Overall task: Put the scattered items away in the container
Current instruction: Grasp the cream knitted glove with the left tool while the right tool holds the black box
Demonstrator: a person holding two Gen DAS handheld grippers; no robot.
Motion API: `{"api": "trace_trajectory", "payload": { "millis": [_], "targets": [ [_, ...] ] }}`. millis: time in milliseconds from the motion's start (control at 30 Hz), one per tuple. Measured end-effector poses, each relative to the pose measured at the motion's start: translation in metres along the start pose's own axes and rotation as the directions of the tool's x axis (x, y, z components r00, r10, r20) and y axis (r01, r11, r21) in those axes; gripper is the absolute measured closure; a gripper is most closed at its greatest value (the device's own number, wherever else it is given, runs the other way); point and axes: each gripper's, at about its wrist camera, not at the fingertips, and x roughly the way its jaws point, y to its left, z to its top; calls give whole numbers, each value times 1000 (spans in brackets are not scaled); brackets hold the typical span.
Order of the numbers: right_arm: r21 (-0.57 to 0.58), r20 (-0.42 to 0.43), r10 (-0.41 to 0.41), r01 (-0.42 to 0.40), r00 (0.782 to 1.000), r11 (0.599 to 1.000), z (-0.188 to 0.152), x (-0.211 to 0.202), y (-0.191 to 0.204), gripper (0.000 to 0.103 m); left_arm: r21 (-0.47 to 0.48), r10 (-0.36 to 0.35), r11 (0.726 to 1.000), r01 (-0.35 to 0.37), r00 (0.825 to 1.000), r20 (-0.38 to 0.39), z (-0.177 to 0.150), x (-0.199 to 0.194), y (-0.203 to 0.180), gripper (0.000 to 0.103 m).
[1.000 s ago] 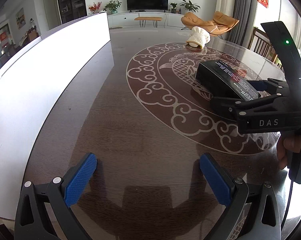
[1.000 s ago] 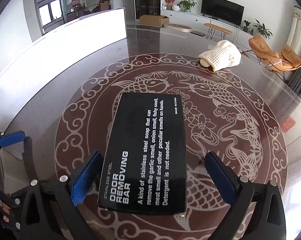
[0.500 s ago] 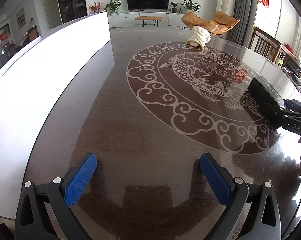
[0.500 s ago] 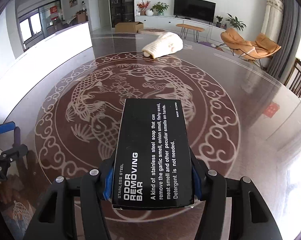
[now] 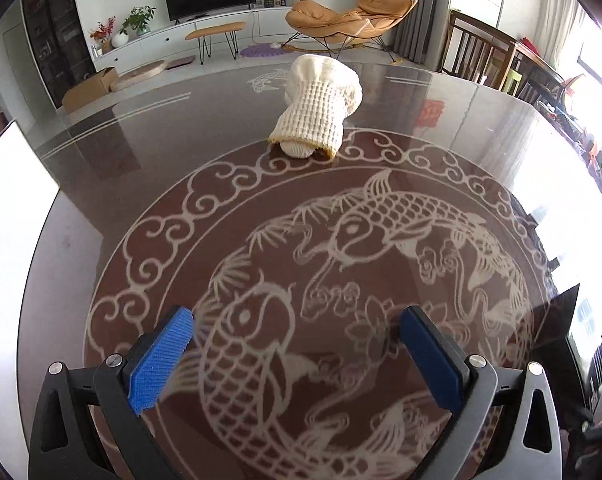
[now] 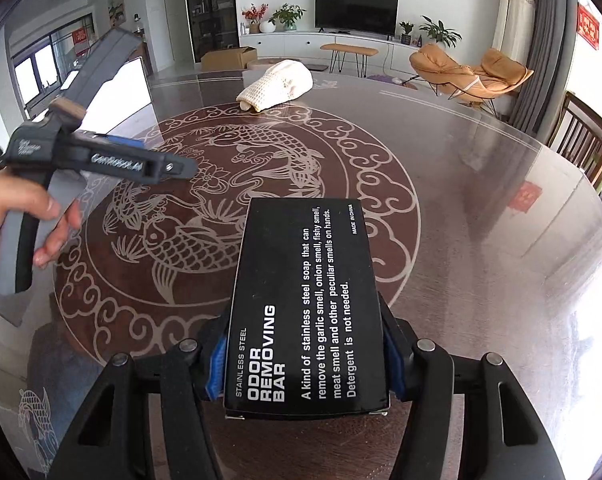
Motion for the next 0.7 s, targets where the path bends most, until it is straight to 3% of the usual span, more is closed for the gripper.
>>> {"api": "trace_trajectory", "payload": {
  "millis": [133, 300, 500, 533, 567, 600, 633, 700],
  "targets": [
    [0, 0, 0, 0, 1000, 1000, 0, 0, 0, 43, 40, -25, 999, 24, 1000, 14, 52, 30, -1, 0],
    [0, 0, 1, -1, 1000, 1000, 0, 1, 1, 43, 10, -5, 1000, 5, 1000, -10, 109, 62, -6, 0],
    [0, -1, 1, -1, 1000, 1000, 0, 1, 1, 43, -10, 7, 1000, -7, 1000, -21, 142, 84, -13, 0],
    [0, -1, 1, -1, 1000, 1000, 0, 1, 1, 43, -7, 8, 1000, -8, 1000, -26, 143, 83, -13, 3],
    [0, -1, 1, -1, 1000, 1000, 0, 1, 1, 43, -2, 5, 1000, -5, 1000, -12, 143, 80, -13, 29],
    [0, -1, 1, -1, 1000, 1000, 0, 1, 2, 43, -3, 8, 1000, -8, 1000, 5, 144, 76, -11, 45],
    [0, -1, 1, -1, 1000, 1000, 0, 1, 1, 43, -21, 24, 999, -24, 1000, 7, 142, 72, -8, 54],
    [0, -1, 2, -2, 1000, 1000, 0, 1, 1, 43, -95, 3, 996, -2, 1000, 9, 131, 66, 2, 55]
  ]
}}
